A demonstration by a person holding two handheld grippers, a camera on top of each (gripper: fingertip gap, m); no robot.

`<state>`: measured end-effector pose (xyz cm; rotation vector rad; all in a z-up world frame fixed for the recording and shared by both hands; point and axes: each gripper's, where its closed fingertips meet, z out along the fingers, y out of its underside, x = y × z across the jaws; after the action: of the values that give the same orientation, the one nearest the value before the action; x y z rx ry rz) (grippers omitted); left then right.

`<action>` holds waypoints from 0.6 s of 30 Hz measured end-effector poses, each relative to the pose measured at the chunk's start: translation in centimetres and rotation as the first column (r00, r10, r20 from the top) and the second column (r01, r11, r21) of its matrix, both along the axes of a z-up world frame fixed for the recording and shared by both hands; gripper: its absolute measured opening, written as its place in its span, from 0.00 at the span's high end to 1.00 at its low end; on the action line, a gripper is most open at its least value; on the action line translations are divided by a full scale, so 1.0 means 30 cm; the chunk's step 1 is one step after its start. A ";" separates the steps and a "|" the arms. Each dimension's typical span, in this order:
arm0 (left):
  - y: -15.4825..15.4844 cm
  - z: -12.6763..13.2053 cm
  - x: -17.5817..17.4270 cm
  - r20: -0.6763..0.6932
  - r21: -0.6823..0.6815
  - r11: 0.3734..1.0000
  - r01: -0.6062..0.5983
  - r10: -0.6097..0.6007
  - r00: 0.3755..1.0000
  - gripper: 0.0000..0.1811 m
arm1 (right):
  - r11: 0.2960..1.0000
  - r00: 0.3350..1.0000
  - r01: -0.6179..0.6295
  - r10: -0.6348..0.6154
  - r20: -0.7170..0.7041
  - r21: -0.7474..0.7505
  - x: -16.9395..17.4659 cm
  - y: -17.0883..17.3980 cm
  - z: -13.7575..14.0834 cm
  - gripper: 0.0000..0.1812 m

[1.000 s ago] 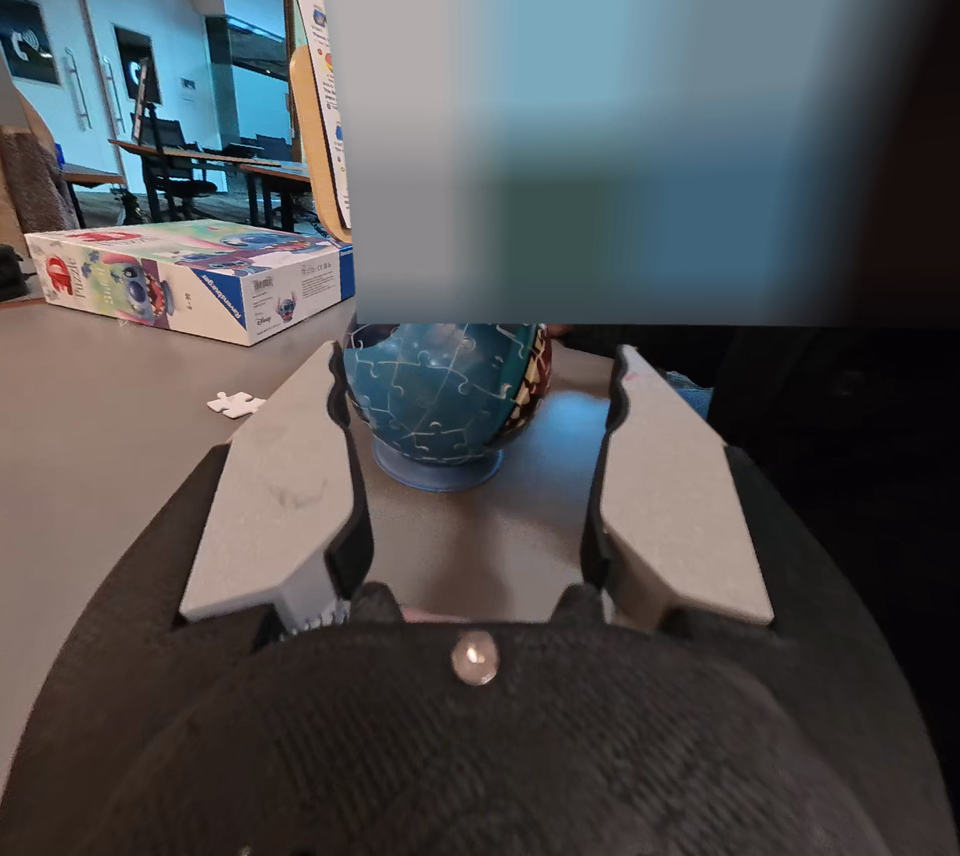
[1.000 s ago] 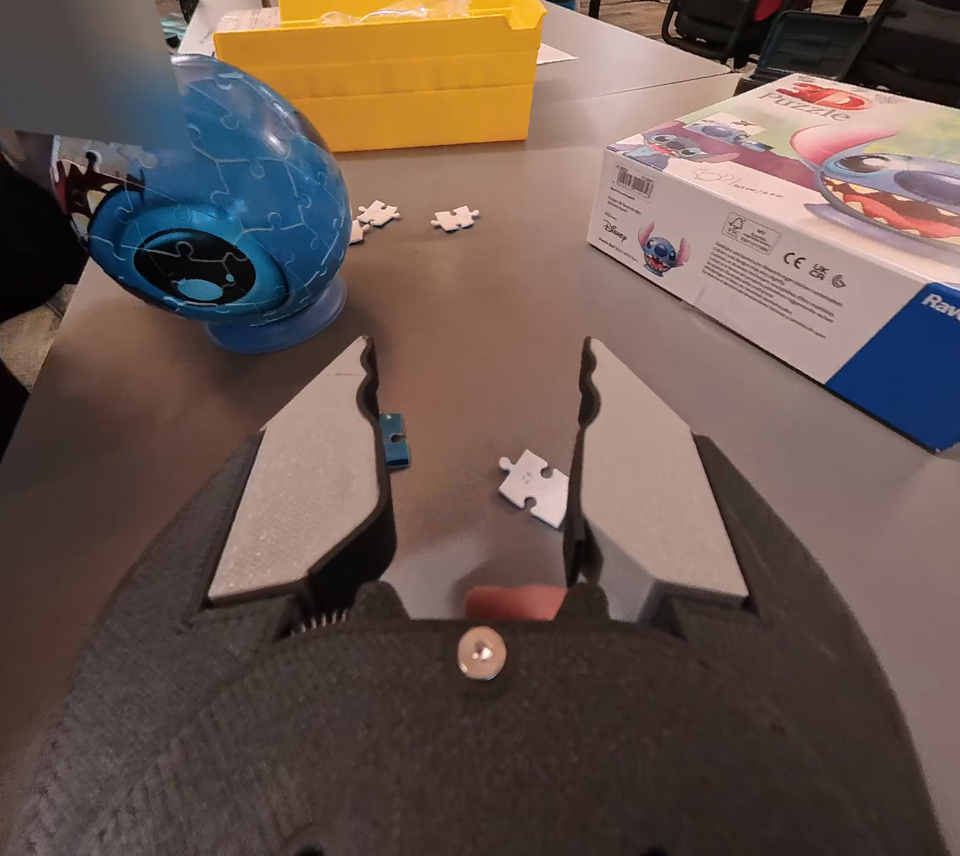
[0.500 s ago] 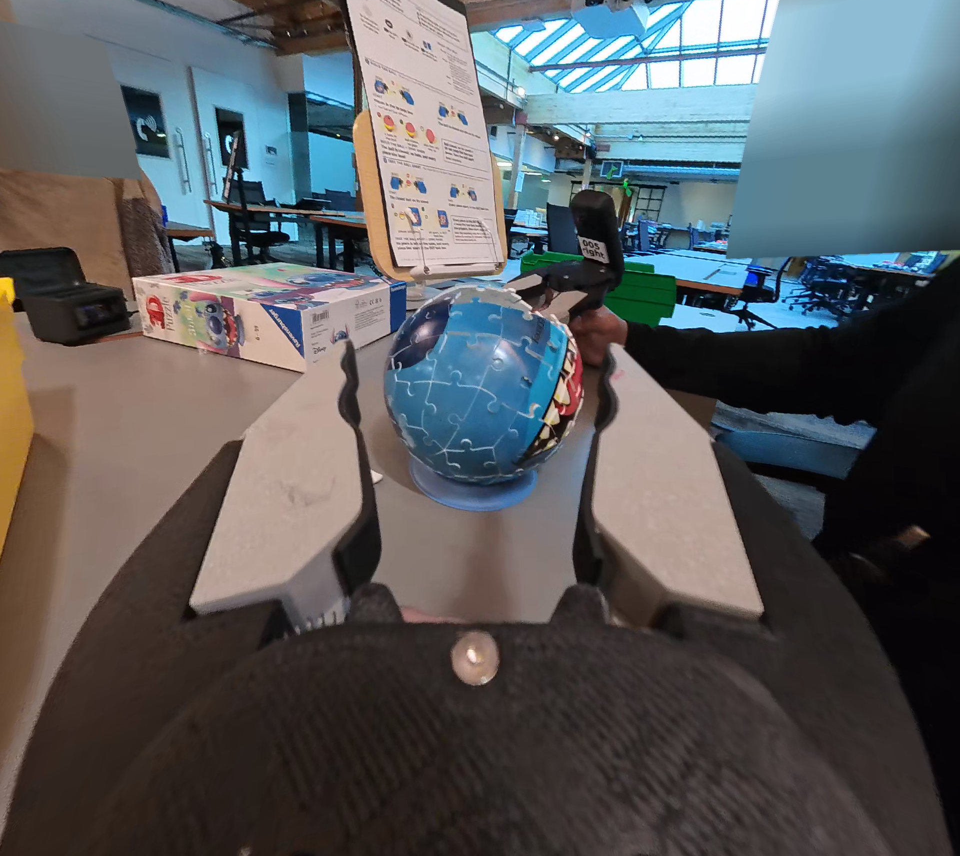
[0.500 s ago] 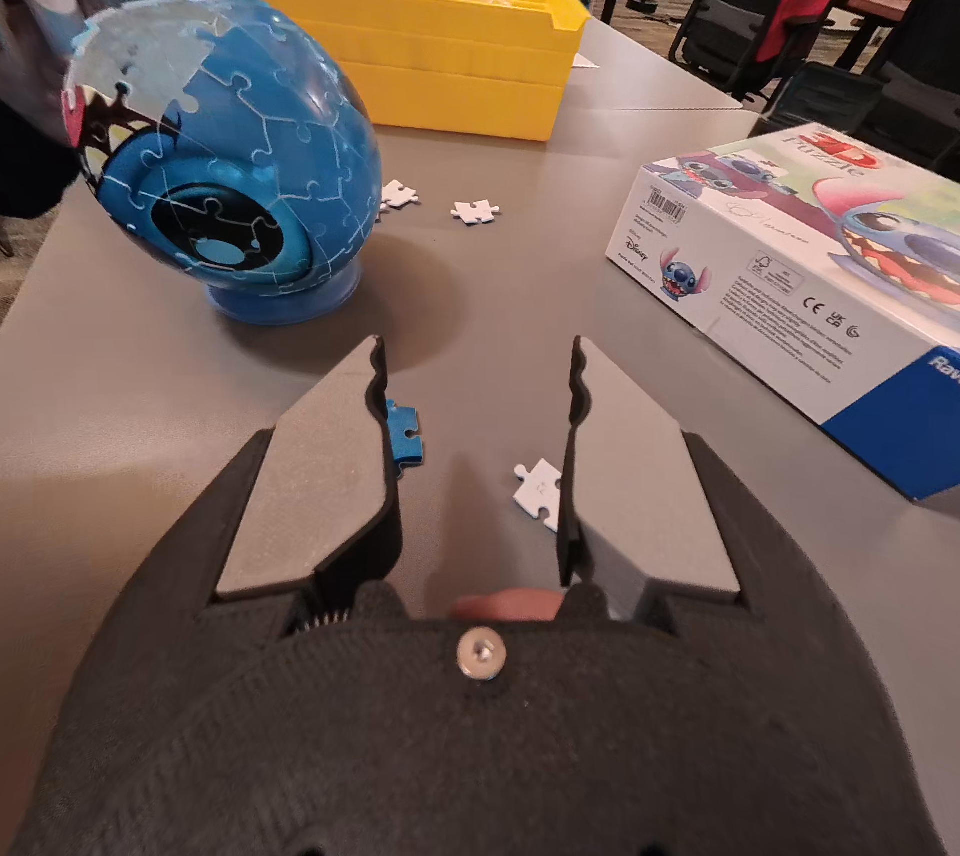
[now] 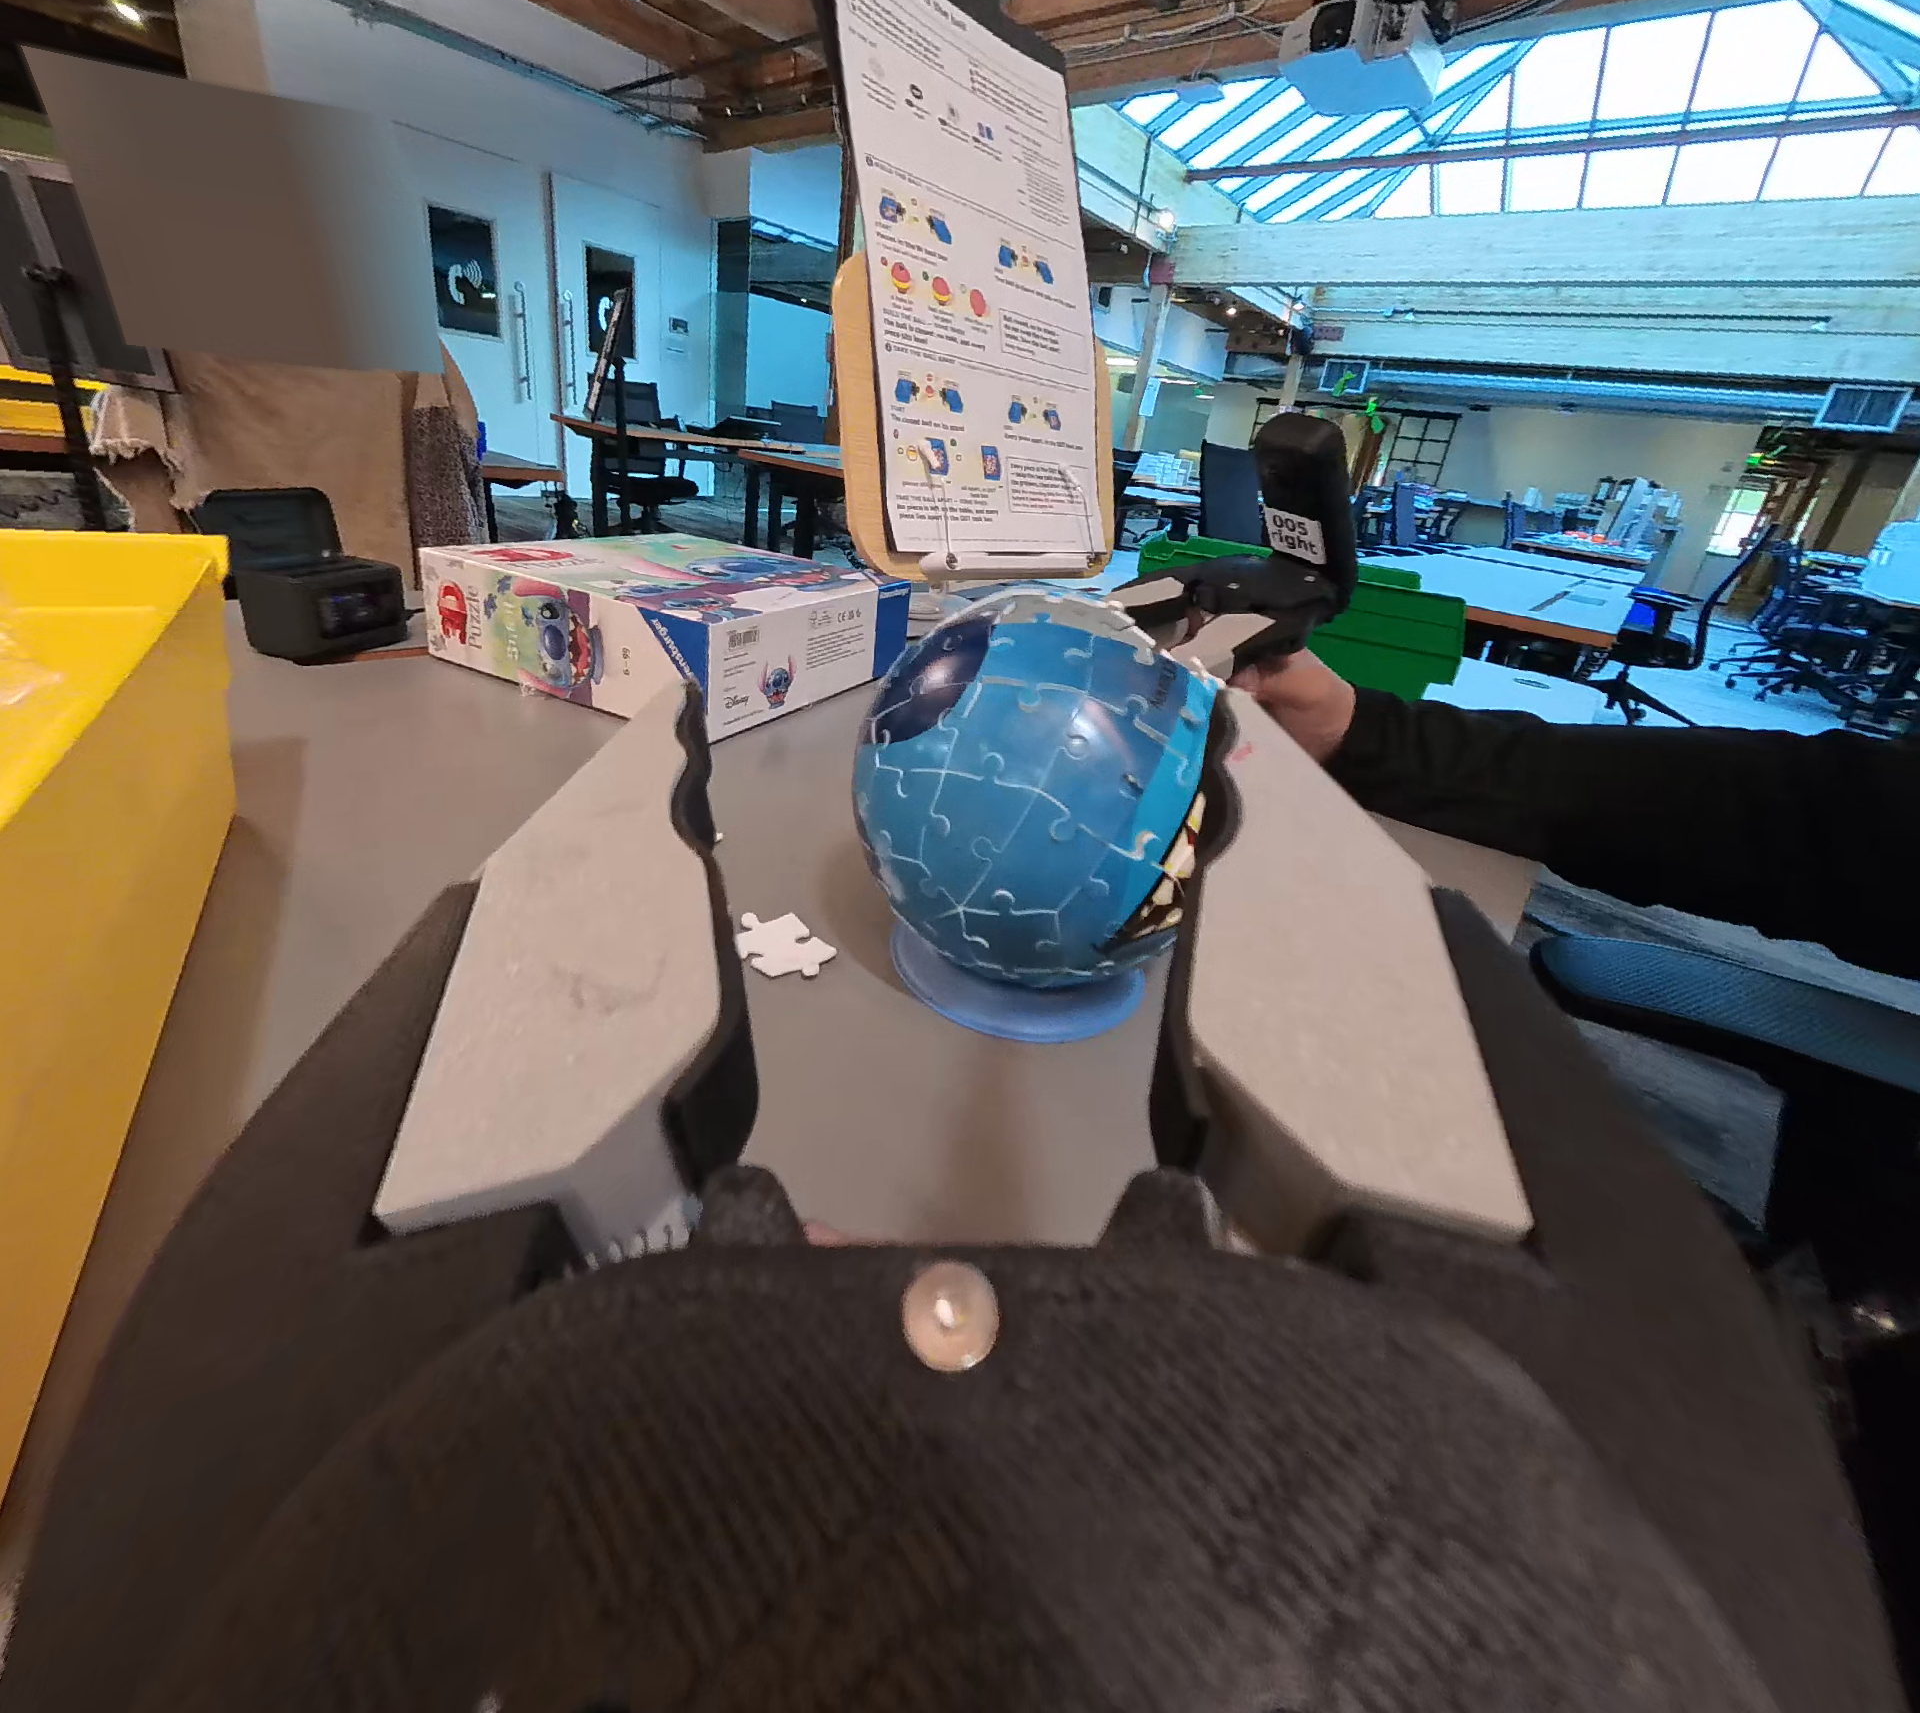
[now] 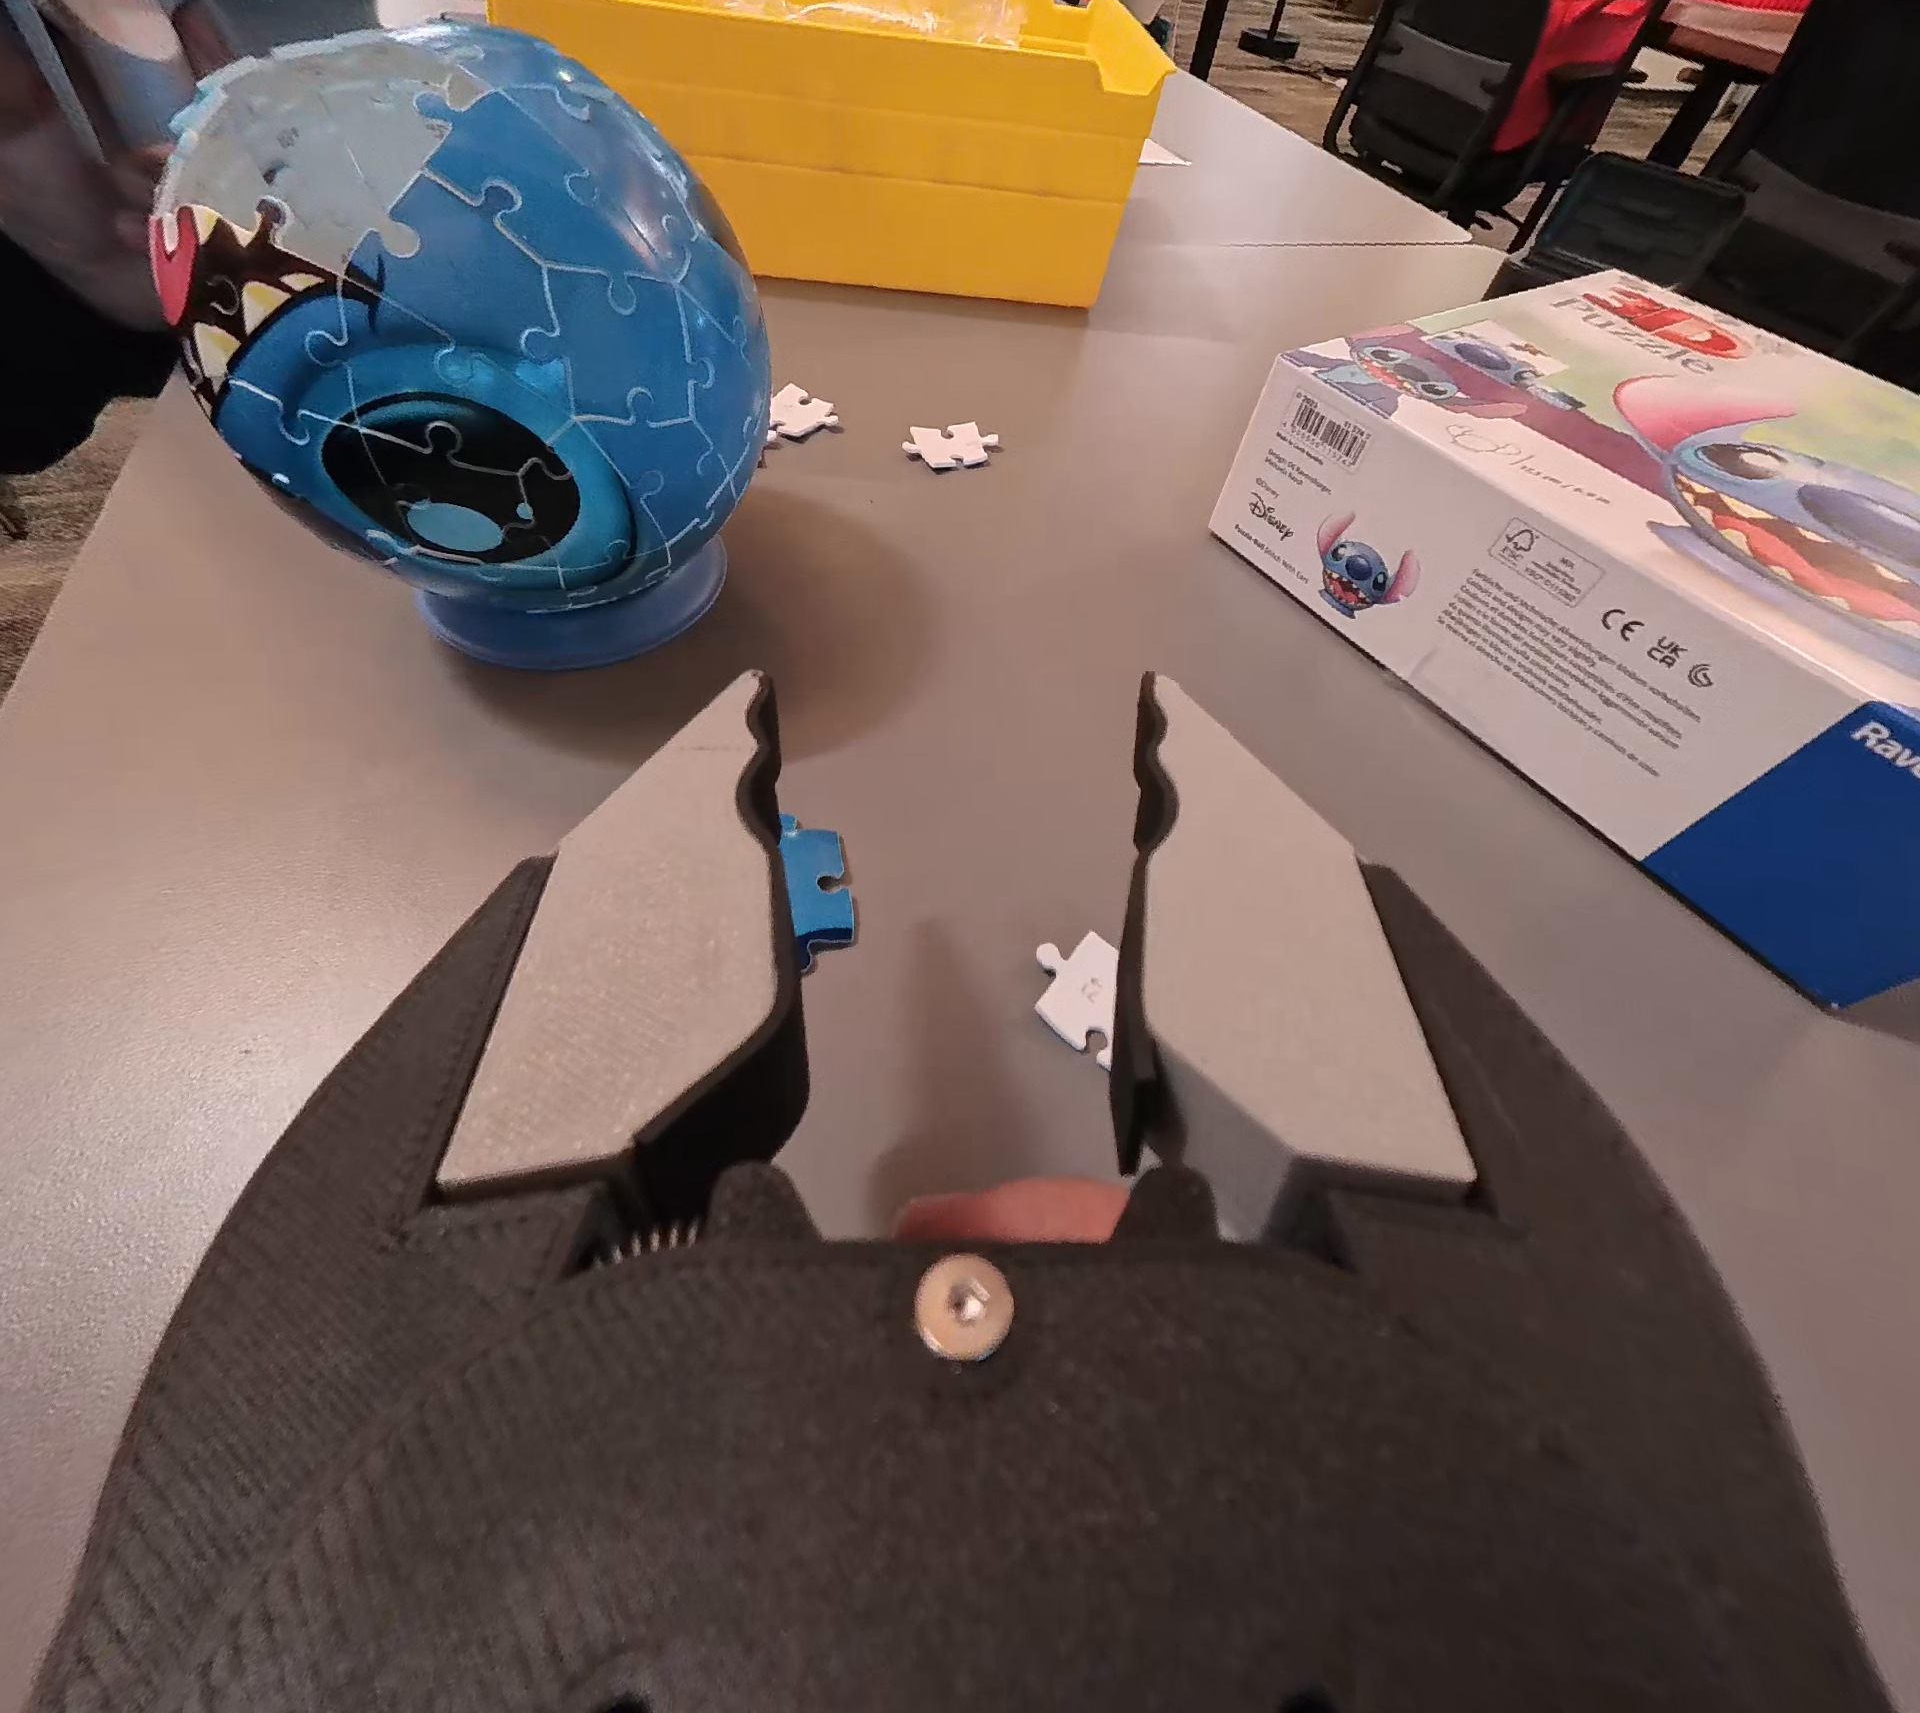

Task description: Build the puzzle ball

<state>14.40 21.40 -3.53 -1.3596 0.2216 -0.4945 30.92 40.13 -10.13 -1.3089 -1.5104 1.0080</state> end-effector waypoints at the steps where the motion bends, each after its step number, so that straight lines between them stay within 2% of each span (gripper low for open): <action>1: 0.001 0.000 -0.003 0.006 -0.002 1.000 0.000 0.000 1.000 0.48 | 1.000 1.000 -0.002 0.002 -0.004 -0.006 -0.001 0.000 0.002 0.64; 9: 0.003 -0.006 0.011 -0.021 -0.009 1.000 0.005 -0.006 1.000 0.49 | 0.999 0.999 -0.017 0.016 -0.034 -0.032 0.003 -0.001 0.017 0.64; 18: -0.024 0.003 0.042 -0.071 0.041 0.998 0.038 -0.035 0.997 0.49 | 0.991 0.992 -0.120 0.117 -0.053 -0.056 -0.012 -0.033 0.027 0.63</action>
<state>15.66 20.67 -3.45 -1.3344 0.3135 -0.4698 30.57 39.14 -9.32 -1.2373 -1.5457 1.1602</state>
